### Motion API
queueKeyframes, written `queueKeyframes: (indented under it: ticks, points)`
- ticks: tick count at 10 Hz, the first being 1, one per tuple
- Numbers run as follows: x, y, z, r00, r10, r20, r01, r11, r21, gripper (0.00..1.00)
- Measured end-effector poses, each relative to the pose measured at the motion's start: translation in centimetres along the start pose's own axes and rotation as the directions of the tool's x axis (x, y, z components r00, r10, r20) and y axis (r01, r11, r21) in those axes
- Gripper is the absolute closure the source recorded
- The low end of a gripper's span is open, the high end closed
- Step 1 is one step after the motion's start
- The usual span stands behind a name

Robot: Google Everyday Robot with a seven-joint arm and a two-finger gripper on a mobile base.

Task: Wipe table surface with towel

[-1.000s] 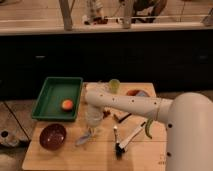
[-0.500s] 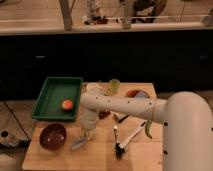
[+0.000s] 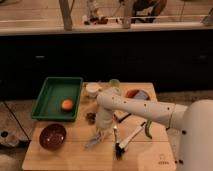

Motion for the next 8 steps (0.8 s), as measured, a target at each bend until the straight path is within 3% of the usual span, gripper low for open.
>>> queueKeyframes:
  ticks: [8]
  points:
    - [0.84, -0.81, -0.11, 1.0, 0.027, -0.017, -0.027, 1.0, 0.004, 1.0]
